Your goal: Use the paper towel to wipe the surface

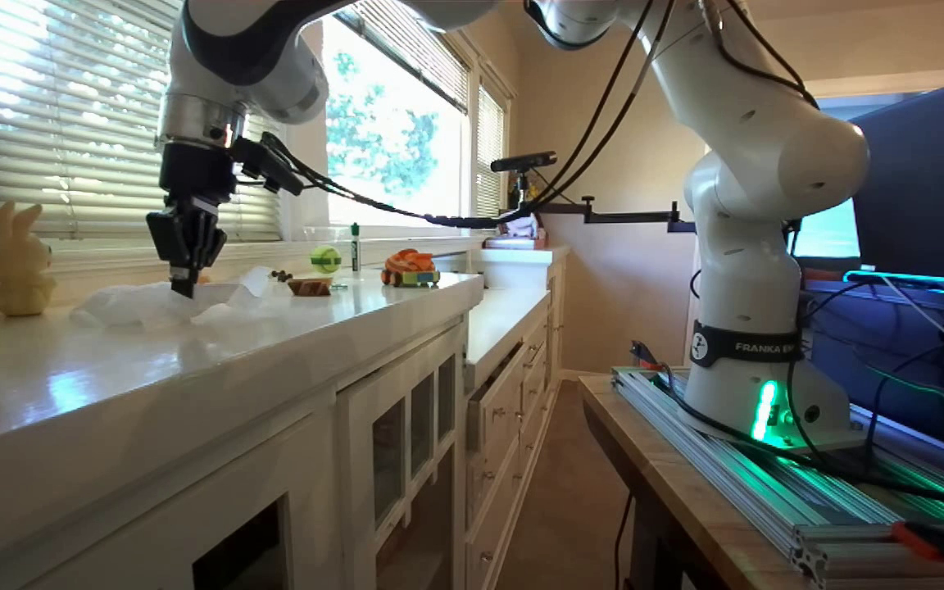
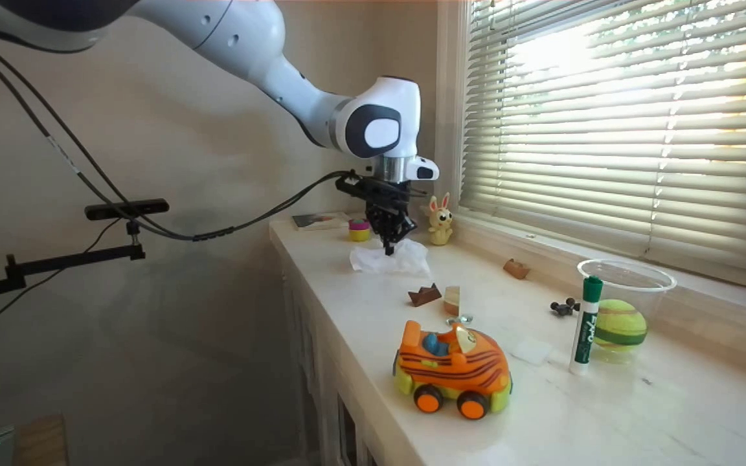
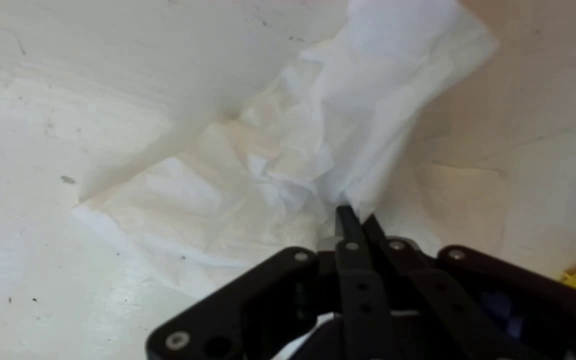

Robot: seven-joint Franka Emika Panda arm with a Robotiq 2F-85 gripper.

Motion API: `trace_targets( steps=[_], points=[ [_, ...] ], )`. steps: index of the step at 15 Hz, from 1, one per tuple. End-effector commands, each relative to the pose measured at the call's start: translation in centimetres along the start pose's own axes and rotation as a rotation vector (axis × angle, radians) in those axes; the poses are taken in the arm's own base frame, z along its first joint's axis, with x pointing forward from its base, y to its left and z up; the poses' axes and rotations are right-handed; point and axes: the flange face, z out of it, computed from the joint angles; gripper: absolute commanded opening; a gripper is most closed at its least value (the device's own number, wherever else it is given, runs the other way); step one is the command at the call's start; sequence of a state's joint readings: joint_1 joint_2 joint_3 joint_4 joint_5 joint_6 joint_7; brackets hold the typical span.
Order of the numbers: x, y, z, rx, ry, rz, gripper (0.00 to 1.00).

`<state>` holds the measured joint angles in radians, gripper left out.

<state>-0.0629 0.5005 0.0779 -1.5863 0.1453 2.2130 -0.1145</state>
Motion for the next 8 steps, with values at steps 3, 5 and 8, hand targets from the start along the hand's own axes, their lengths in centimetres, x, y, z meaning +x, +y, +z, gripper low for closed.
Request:
trace_targets(
  steps=[3, 5, 8],
  points=[
    [-0.8, -1.6, -3.6, -0.003, 0.004, 0.031, 0.44],
    [-1.0, -1.9, -4.5, -0.008, 0.017, 0.037, 0.58],
    [-1.2, -2.2, -5.6, -0.018, 0.019, 0.059, 0.79]
  ],
)
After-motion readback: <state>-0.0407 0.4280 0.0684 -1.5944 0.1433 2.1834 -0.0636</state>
